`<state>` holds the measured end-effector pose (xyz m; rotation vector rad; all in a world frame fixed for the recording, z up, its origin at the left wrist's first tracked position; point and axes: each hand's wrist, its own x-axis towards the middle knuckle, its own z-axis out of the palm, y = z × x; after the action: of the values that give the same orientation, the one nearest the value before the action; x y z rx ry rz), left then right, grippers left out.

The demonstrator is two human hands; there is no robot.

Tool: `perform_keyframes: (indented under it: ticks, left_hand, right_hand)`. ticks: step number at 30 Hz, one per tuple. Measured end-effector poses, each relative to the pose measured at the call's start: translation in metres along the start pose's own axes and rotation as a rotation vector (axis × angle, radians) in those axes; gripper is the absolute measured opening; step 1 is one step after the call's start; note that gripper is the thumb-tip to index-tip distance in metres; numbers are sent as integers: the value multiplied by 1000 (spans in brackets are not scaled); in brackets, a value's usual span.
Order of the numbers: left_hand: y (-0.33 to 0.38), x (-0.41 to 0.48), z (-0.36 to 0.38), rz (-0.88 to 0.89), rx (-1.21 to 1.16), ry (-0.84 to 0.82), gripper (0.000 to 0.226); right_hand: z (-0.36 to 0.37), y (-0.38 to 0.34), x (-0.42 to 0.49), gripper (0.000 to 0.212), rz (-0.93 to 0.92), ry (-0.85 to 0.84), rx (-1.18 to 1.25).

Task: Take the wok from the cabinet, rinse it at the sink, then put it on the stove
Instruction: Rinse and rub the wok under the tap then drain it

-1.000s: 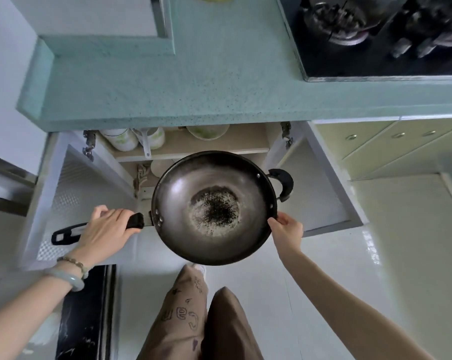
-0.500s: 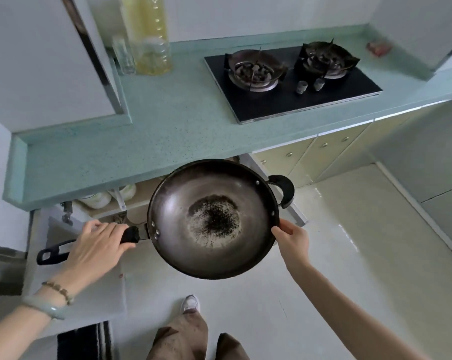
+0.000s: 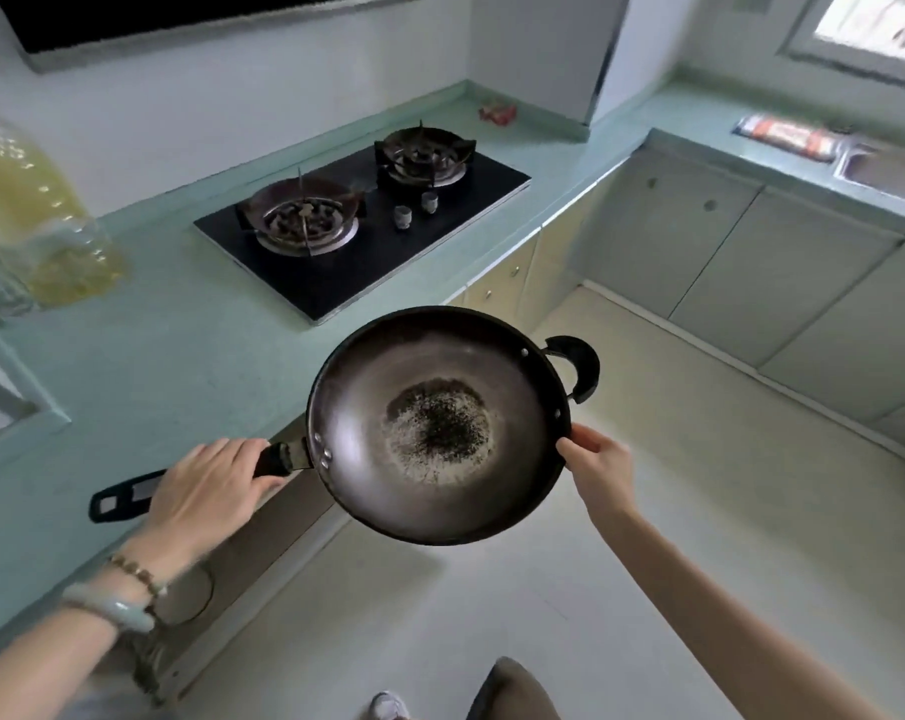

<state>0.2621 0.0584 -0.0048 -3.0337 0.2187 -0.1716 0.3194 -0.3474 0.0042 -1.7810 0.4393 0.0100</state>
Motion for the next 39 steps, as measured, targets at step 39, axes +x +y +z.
perform_keyframes:
  ticks: [39]
  left_hand:
    - [260, 524, 28, 213, -24, 145, 62]
  right_hand:
    - [-221, -54, 471, 35, 2, 212, 141]
